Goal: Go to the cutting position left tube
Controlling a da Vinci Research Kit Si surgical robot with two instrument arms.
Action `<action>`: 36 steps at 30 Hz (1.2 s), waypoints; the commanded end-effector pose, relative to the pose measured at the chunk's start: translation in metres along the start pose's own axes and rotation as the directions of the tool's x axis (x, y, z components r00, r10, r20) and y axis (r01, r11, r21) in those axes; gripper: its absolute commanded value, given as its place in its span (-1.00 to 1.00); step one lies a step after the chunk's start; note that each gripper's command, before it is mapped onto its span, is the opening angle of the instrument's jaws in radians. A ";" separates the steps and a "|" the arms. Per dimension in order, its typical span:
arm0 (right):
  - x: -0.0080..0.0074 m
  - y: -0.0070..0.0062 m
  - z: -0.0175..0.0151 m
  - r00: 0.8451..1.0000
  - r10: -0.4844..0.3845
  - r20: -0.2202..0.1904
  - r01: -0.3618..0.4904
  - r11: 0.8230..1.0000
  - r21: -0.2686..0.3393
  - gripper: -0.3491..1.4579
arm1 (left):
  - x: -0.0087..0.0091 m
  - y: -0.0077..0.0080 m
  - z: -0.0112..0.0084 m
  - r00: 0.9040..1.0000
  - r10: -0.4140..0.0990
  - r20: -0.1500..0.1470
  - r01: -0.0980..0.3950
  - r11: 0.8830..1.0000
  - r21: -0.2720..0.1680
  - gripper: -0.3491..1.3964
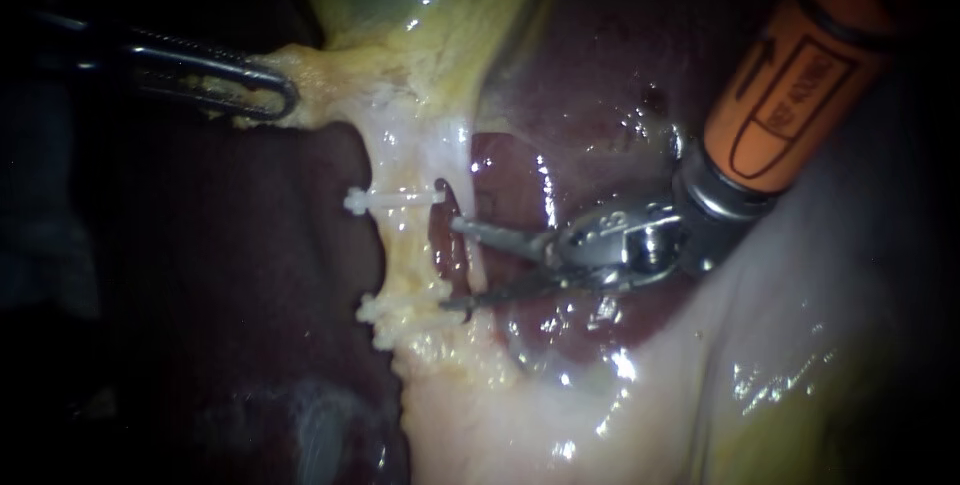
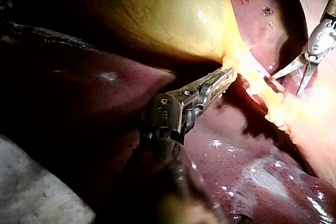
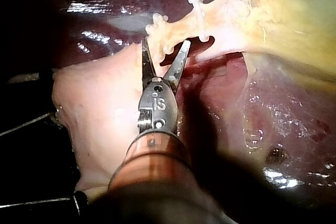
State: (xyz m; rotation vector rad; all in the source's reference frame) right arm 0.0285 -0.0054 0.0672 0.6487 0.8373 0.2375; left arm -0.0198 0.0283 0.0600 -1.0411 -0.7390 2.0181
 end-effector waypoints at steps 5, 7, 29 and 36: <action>-0.0015 0.0017 0.0020 1.000 0.024 0.013 -0.024 0.999 0.036 0.99 | -0.0001 0.0001 0.0001 1.000 0.000 -0.002 0.000 1.000 0.004 -1.00; -0.0023 0.0023 0.0026 0.999 0.031 0.021 -0.032 0.998 0.052 0.99 | -0.0001 0.0001 0.0001 1.000 0.000 -0.002 0.000 1.000 0.004 -1.00; -0.0022 0.0039 0.0042 0.990 0.128 -0.064 -0.118 0.984 0.133 0.97 | -0.0001 0.0002 0.0001 1.000 0.000 -0.002 0.000 1.000 0.005 -1.00; -0.0013 0.0042 0.0051 0.984 0.156 -0.091 -0.139 0.975 0.171 0.97 | -0.0001 0.0003 0.0002 1.000 0.006 -0.001 -0.006 1.000 0.003 -1.00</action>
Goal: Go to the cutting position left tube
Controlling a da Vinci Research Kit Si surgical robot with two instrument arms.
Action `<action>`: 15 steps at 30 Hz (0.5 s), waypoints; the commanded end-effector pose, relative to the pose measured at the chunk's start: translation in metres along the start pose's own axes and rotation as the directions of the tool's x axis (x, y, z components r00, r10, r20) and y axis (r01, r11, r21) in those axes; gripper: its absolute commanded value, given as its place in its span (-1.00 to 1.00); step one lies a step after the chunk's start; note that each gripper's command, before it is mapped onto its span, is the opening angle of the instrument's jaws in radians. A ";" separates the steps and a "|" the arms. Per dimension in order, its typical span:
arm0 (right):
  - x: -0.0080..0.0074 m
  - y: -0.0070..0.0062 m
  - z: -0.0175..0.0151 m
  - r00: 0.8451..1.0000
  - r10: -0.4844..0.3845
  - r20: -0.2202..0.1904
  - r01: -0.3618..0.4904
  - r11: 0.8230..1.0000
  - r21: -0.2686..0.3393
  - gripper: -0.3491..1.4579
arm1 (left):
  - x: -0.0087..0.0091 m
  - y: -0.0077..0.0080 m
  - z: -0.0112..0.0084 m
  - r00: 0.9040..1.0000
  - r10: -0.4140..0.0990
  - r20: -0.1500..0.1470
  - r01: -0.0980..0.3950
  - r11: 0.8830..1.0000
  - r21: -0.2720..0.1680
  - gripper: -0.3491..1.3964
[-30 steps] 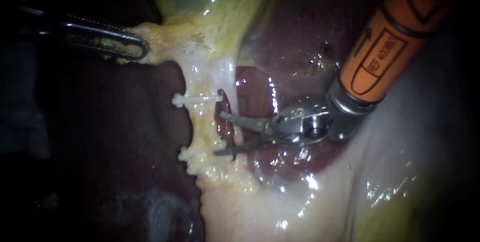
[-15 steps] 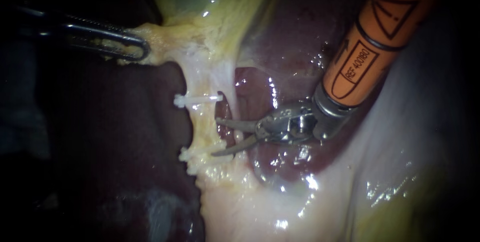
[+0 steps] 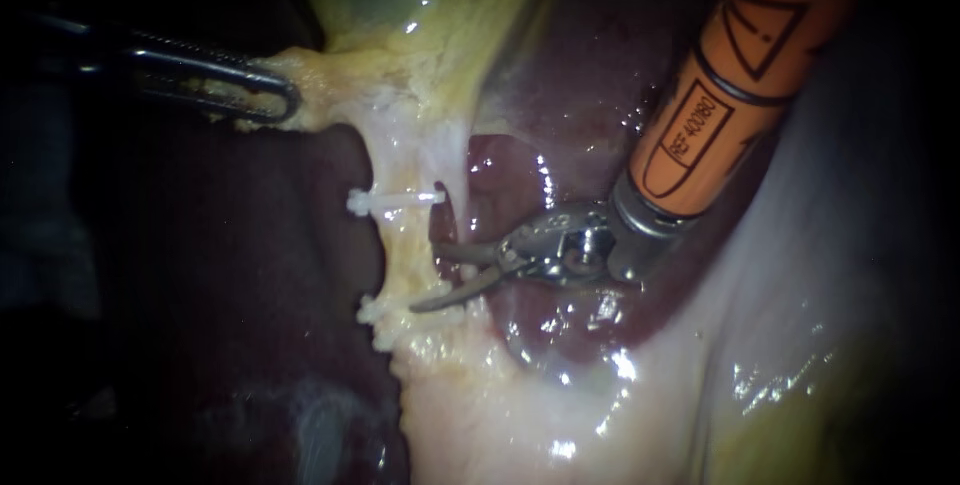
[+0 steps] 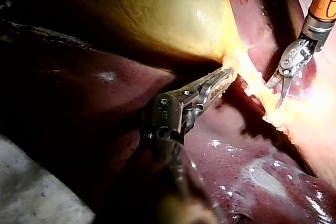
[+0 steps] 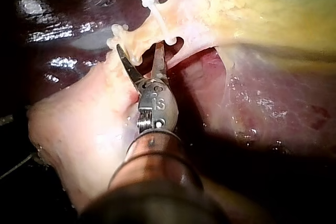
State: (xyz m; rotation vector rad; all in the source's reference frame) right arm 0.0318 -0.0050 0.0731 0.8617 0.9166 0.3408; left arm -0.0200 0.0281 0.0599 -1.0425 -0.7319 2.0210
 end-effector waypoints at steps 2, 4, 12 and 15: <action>0.0003 0.0001 0.0004 1.000 0.005 -0.013 -0.005 1.000 0.005 0.97 | 0.0000 0.0000 0.0000 1.000 0.002 0.001 -0.002 1.000 -0.002 -1.00; 0.0008 0.0002 0.0008 0.999 0.018 -0.031 -0.017 1.000 0.010 0.97 | 0.0000 0.0000 0.0000 1.000 0.002 0.001 -0.002 1.000 -0.002 -1.00; 0.0022 0.0006 0.0023 0.996 0.042 -0.074 -0.040 0.999 0.024 0.97 | 0.0000 0.0001 0.0000 1.000 0.001 0.001 -0.001 1.000 -0.001 -1.00; 0.0027 0.0007 0.0029 0.995 0.047 -0.090 -0.044 0.999 0.032 0.97 | 0.0000 0.0001 0.0000 1.000 0.001 0.002 -0.001 1.000 -0.004 -1.00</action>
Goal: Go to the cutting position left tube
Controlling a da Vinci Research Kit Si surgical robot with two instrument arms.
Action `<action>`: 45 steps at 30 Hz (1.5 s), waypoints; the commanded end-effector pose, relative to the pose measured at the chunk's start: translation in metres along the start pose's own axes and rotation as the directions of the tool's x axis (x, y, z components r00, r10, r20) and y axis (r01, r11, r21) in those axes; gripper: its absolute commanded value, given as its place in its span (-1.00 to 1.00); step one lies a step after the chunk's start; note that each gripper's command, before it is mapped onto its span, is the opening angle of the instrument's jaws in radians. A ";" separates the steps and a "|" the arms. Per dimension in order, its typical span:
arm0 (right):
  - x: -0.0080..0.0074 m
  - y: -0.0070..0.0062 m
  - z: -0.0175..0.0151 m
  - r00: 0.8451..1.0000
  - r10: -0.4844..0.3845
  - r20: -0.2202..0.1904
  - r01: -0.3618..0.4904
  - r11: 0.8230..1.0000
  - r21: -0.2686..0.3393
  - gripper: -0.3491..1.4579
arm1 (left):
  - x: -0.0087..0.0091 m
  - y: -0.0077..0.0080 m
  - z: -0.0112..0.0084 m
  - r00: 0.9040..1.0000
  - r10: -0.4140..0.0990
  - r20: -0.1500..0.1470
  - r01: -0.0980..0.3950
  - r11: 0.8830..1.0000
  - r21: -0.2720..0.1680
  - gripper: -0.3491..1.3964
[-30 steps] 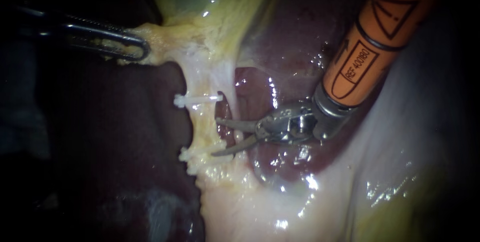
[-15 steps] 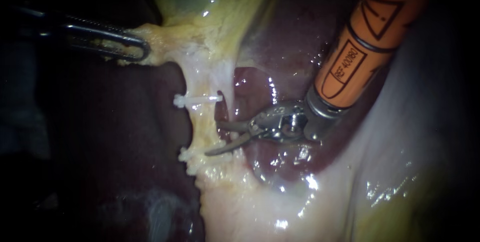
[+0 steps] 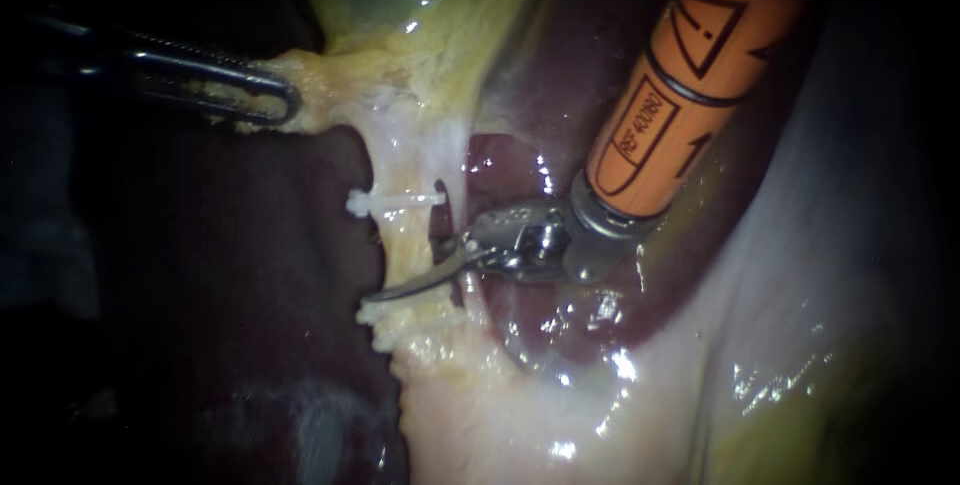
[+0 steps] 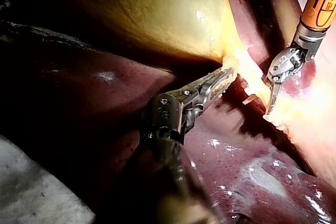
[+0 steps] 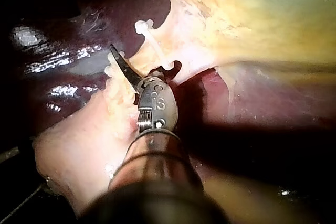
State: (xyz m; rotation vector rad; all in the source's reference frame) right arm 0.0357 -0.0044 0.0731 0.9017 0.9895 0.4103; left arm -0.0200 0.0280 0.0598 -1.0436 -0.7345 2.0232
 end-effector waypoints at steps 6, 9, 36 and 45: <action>0.0009 -0.0001 0.0014 1.000 0.014 -0.028 -0.013 1.000 0.015 0.97 | 0.0000 0.0000 0.0000 1.000 -0.001 0.000 0.001 1.000 -0.001 -1.00; 0.0012 -0.0005 0.0019 0.999 0.017 -0.036 -0.016 1.000 0.025 0.97 | 0.0000 0.0000 0.0000 1.000 -0.001 0.000 0.001 1.000 -0.001 -1.00; 0.0079 -0.0073 0.0010 0.989 0.030 -0.144 -0.005 0.986 0.167 0.97 | 0.0000 0.0000 0.0000 1.000 -0.001 0.000 0.001 1.000 -0.001 -1.00; 0.0079 -0.0073 0.0009 0.989 0.030 -0.145 -0.005 0.986 0.167 0.99 | 0.0000 -0.0001 0.0001 1.000 0.000 0.000 0.000 1.000 -0.002 -1.00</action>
